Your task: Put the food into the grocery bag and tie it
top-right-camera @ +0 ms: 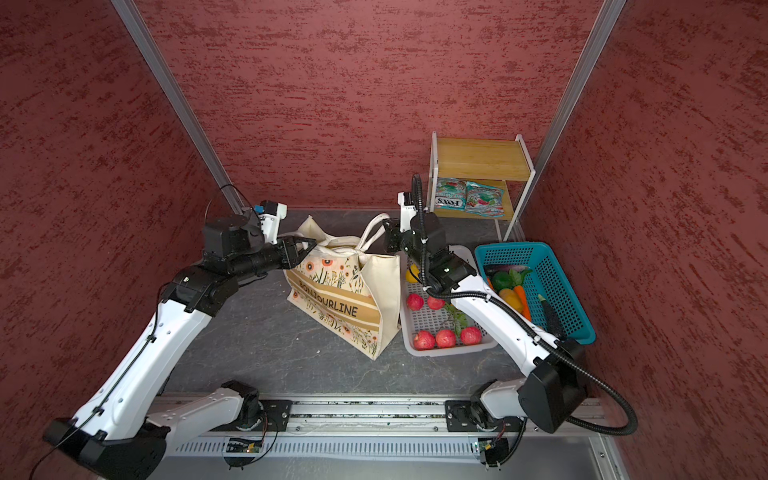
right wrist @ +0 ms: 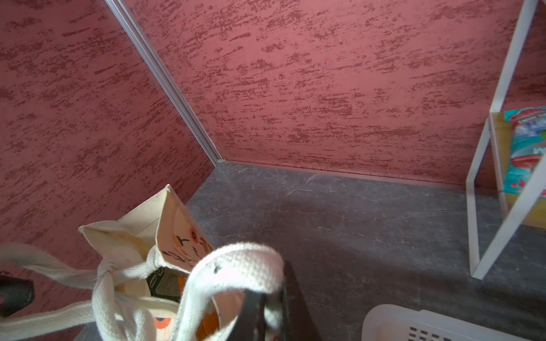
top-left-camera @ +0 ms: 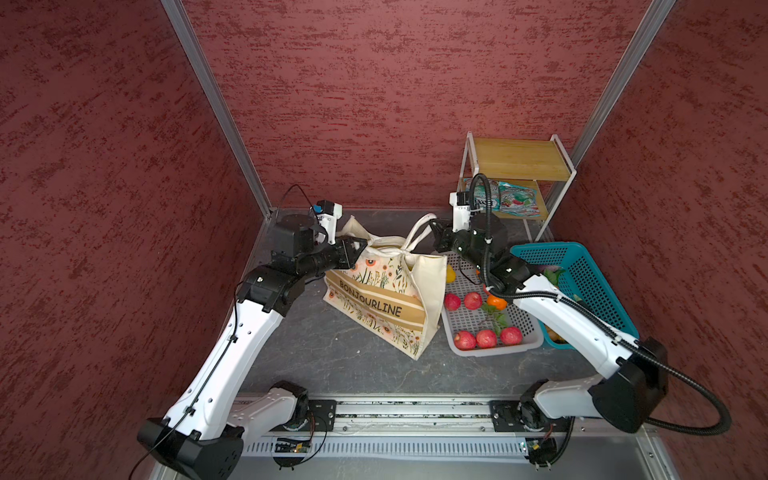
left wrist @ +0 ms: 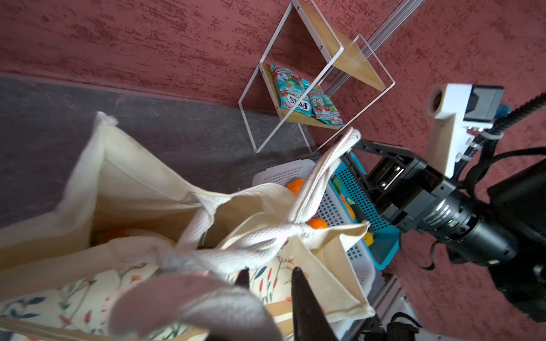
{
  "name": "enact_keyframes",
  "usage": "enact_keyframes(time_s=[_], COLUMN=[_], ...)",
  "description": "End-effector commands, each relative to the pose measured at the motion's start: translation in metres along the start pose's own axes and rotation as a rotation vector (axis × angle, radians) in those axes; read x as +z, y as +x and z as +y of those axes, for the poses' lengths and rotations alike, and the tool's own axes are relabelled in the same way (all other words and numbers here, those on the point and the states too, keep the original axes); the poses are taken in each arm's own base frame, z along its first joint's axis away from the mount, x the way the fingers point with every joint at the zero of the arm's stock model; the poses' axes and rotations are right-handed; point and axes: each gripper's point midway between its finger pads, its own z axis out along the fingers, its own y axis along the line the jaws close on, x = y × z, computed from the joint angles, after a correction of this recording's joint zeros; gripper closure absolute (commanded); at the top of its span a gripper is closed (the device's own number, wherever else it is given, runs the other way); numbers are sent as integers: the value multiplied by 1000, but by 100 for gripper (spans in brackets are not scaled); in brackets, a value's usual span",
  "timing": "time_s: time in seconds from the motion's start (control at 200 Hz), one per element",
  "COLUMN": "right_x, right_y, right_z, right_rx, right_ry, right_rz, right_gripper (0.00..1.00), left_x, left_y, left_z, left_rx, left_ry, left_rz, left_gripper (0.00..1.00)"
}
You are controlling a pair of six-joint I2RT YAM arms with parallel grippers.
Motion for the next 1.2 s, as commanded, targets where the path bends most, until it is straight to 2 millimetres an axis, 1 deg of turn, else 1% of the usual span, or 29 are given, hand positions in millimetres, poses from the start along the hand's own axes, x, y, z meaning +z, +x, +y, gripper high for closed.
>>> enact_keyframes(time_s=[0.0, 0.02, 0.095, 0.13, 0.185, 0.25, 0.321, 0.366, 0.496, 0.511, 0.546, 0.611, 0.802, 0.867, 0.942, 1.052, 1.132, 1.197], right_x=[-6, -8, -14, -16, -21, -26, -30, -31, -36, -37, -40, -46, -66, -74, -84, -99, -111, -120], right_y=[-18, -19, -21, -20, -21, -20, -20, -20, -20, -20, -20, -20, -16, -14, -14, -11, -9, -4], right_z=[15, 15, 15, 14, 12, 9, 8, 7, 4, 3, 2, 1, -3, -5, -8, -16, -24, -36], right_rx=[-61, -66, -75, -81, -88, -98, -105, -110, -119, -119, -120, -122, -145, -151, -157, -166, -177, -185], right_ry=[-36, -37, -35, -29, -18, -7, 1, 3, 24, 27, 33, 38, 50, 53, 67, 105, 147, 202], right_rz=[-61, -64, -81, -85, -92, -98, -102, -101, -94, -95, -97, -101, -108, -109, -112, -115, -117, -114], right_gripper=[100, 100, 93, 88, 82, 80, 79, 76, 60, 58, 53, 46, 33, 26, 18, 2, 1, 1], left_x=[-11, -12, -19, -22, -28, -35, -43, -46, -59, -60, -65, -75, -111, -123, -138, -157, -163, -165], left_y=[-15, -15, -12, -10, -7, -3, 0, 2, 5, 6, 7, 8, 9, 9, 8, 9, 12, 15], left_z=[-4, -1, 10, 16, 24, 32, 38, 41, 43, 43, 43, 43, 48, 52, 63, 81, 94, 107], left_rx=[41, 39, 23, 15, 15, 18, 24, 25, 35, 35, 38, 43, 67, 66, 60, 38, 16, -10], left_ry=[-20, -32, -83, -116, -161, -206, -236, -251, -269, -271, -277, -288, -345, -380, -443, -546, -605, -653], left_rz=[-71, -72, -67, -64, -57, -55, -55, -54, -66, -68, -79, -105, -217, -261, -325, -407, -441, -454], left_gripper=[59, 56, 42, 37, 32, 28, 25, 22, 10, 8, 0, 0, 1, 1, 1, 1, 0, 0])
